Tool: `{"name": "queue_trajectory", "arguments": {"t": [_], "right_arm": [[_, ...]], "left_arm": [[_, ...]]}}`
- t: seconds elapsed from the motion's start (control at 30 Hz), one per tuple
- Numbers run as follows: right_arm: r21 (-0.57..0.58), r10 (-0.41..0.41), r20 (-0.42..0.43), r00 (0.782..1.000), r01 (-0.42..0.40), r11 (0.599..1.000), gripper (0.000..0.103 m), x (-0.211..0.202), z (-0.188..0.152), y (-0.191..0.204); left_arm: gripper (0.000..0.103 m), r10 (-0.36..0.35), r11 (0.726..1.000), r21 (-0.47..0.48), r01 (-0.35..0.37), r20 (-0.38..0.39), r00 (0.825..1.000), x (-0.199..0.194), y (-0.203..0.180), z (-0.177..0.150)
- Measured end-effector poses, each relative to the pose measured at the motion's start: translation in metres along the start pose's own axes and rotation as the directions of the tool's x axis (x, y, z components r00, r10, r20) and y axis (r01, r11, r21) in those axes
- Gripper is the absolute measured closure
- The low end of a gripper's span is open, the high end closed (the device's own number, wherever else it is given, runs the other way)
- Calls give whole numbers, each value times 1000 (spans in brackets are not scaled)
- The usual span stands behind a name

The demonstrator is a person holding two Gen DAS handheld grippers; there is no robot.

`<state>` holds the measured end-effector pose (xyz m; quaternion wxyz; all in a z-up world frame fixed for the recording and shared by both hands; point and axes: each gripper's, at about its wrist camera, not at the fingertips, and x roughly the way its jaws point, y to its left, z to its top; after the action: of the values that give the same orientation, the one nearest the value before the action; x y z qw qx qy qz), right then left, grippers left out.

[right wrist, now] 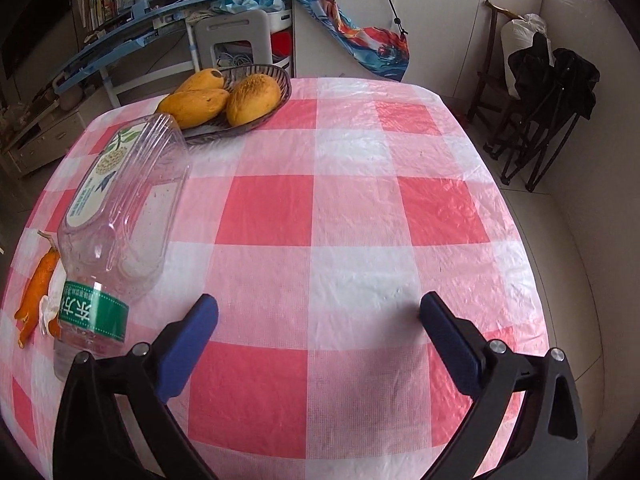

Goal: Collect trash

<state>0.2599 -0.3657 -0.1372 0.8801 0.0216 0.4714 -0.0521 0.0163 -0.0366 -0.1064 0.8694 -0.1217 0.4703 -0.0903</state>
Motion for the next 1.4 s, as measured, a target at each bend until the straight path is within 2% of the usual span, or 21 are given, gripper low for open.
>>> {"name": "queue_trajectory", "arguments": {"t": [0.63, 1.4], "right_arm": [[2, 2, 1, 1000, -2, 1000, 7, 2, 2, 1], [1, 2, 1, 1000, -2, 1000, 7, 1, 2, 1]], "left_arm": [[24, 51, 997, 54, -51, 15, 999, -1, -10, -12], [24, -30, 999, -42, 29, -35, 999, 11, 3, -6]]}}
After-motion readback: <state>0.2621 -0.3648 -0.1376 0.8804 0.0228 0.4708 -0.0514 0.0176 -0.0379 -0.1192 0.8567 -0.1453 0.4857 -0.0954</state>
